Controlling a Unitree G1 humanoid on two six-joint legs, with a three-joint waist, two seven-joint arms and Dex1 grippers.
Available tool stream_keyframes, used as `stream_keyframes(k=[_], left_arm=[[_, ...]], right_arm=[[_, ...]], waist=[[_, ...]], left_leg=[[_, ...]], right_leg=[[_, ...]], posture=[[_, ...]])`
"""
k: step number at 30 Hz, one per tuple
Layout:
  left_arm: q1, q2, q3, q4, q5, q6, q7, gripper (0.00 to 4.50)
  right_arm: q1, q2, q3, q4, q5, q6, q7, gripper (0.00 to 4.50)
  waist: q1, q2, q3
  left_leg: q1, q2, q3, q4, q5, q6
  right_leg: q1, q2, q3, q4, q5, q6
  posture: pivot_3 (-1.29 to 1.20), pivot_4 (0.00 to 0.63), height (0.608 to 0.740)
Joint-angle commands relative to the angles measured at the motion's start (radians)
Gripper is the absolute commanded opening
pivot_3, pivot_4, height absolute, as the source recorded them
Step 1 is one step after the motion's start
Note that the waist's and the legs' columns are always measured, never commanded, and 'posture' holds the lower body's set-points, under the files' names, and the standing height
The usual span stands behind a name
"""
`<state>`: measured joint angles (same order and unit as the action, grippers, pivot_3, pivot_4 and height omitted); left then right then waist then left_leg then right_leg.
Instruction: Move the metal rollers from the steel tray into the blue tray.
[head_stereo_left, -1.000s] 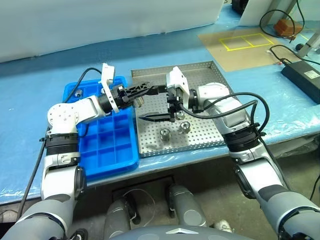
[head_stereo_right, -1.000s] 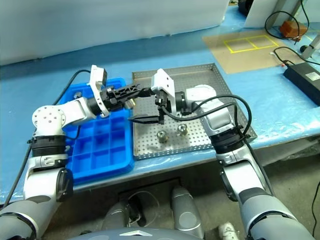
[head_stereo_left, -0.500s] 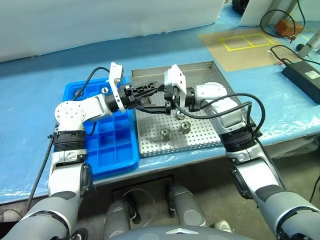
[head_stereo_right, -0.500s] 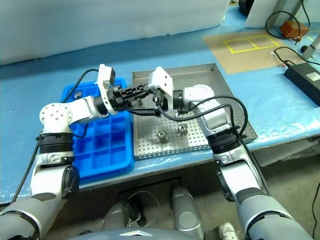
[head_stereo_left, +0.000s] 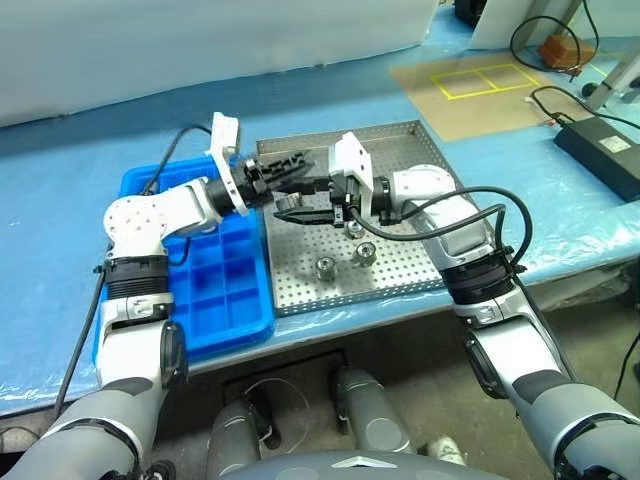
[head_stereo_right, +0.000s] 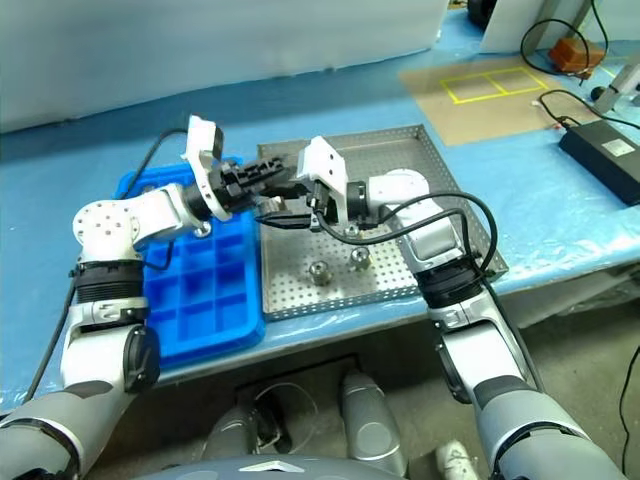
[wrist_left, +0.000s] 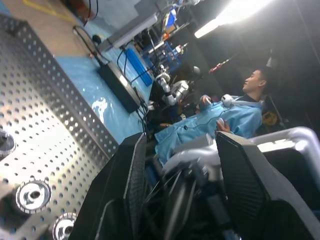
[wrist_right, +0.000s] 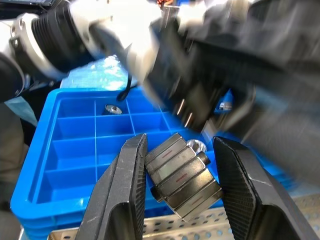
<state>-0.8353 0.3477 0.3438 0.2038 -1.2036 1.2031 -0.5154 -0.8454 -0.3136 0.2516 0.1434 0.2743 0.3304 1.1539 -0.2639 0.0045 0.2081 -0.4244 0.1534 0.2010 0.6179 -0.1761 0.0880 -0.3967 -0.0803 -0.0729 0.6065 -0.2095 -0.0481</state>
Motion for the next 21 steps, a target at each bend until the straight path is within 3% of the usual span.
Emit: stream_keyframes(k=[1,5,10,16,21], left_arm=[[-0.014,0.074,0.054,-0.071,0.003,-0.045,-0.009,2.3],[0.044,0.159,0.018,-0.14,0.058,-0.066,-0.053,2.3],[0.235,0.259,-0.187,-0.342,0.293,-0.226,-0.152,2.3],[0.311,0.233,-0.33,-0.358,0.503,-0.414,-0.18,2.3],[0.31,0.192,-0.323,-0.299,0.52,-0.439,-0.206,2.3]], right_arm=[[-0.003,-0.012,-0.009,-0.03,0.006,0.001,0.001,1.66],[-0.002,-0.018,-0.009,-0.027,0.004,-0.002,-0.001,1.66],[-0.02,0.013,-0.004,0.042,-0.042,-0.051,-0.054,1.66],[-0.045,0.102,0.022,0.192,-0.179,-0.16,-0.232,1.66],[-0.046,0.117,0.001,0.184,-0.161,-0.148,-0.221,1.66]], waist=[[-0.003,0.0,0.0],[-0.001,0.0,0.0],[0.004,0.0,0.0],[0.005,-0.001,0.0],[0.002,-0.001,0.0]], left_leg=[[0.0,0.0,0.0,0.0,0.0,0.0],[0.0,0.0,0.0,-0.001,0.0,0.0],[0.0,0.0,0.0,-0.002,0.0,0.0],[0.0,0.0,0.0,-0.001,-0.001,-0.005],[-0.001,0.0,0.0,-0.002,-0.001,-0.005]], right_leg=[[0.0,0.0,0.0,0.0,0.0,0.0],[-0.001,0.0,0.0,0.0,0.0,0.0],[-0.001,0.0,0.0,-0.001,0.0,0.0],[0.0,-0.001,0.0,0.0,0.0,0.0],[-0.001,0.0,0.0,0.001,0.0,0.0]], posture=[[-0.69,0.15,0.74],[-0.68,0.15,0.74],[-0.66,0.15,0.74],[-0.64,0.15,0.74],[-0.64,0.15,0.74]])
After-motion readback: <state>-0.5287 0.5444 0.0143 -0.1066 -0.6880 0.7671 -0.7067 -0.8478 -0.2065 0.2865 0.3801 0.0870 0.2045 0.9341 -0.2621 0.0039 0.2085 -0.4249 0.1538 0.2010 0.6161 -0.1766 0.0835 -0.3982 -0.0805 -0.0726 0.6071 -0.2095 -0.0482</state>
